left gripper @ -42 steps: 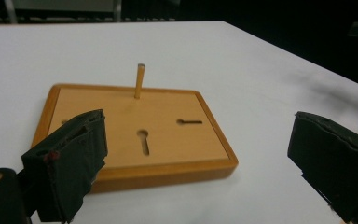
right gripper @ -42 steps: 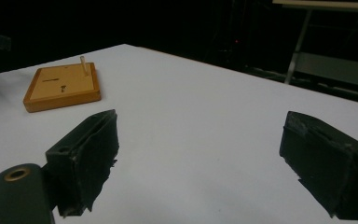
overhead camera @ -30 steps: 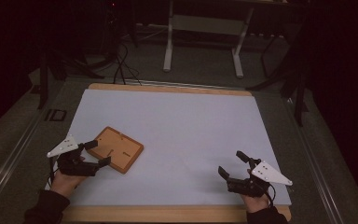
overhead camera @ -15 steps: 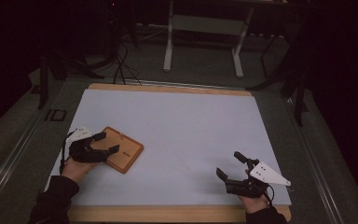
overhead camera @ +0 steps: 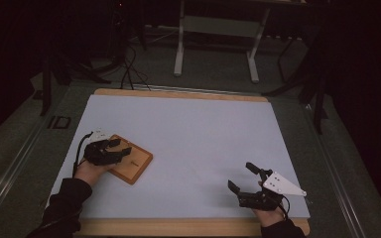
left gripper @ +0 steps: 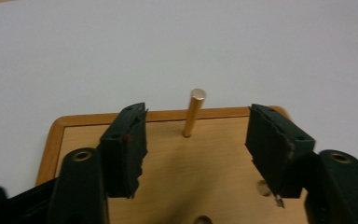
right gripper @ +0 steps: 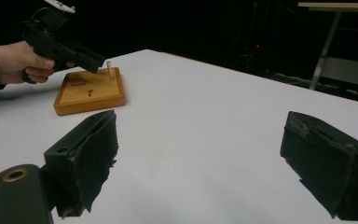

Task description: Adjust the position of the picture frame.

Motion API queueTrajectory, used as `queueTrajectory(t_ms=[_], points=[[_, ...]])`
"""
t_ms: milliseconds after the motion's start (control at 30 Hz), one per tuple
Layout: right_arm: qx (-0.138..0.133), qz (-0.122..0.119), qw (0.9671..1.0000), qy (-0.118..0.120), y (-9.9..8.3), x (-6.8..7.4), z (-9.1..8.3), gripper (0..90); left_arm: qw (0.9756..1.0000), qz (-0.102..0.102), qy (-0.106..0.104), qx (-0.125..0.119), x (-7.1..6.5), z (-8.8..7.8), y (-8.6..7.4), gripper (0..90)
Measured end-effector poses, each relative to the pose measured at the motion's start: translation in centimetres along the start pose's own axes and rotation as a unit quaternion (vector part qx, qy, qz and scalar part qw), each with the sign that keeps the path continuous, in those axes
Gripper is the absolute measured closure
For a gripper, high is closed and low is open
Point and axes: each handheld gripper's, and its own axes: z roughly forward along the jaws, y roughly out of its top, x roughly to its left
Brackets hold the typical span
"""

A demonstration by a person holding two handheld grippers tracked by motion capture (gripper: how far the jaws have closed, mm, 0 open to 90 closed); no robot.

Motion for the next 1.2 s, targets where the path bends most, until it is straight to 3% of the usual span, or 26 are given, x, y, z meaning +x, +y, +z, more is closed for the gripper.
queueTrajectory(t_ms=[300,433,567,767,967,1200], points=[[0.006,0.004,1.0000,0.005,-0.1,-0.1,0.2,12.2,0.9996,0.010,0.018,0.019,-0.1,1.3,0.2,57.2],[0.006,0.005,1.0000,0.005,-0.2,-0.1,0.2,12.2,0.9996,0.004,0.011,0.024,0.0,1.7,0.2,66.3],[0.007,0.006,0.9999,0.005,-0.2,-0.1,0.2,12.2,0.9993,0.016,0.007,0.034,-0.2,2.2,0.2,72.8],[0.009,0.008,0.9999,0.005,-0.2,-0.1,0.2,12.2,0.9993,0.027,0.016,0.021,-0.4,2.4,-0.1,82.4],[0.010,0.008,0.9999,0.008,-0.2,-0.2,0.2,12.1,0.9989,0.039,0.025,0.010,-0.6,2.4,-0.4,85.0],[0.010,0.011,0.9998,0.012,-0.2,-0.2,0.1,11.5,0.9982,0.043,0.035,0.022,-1.0,2.3,-0.1,85.9]])
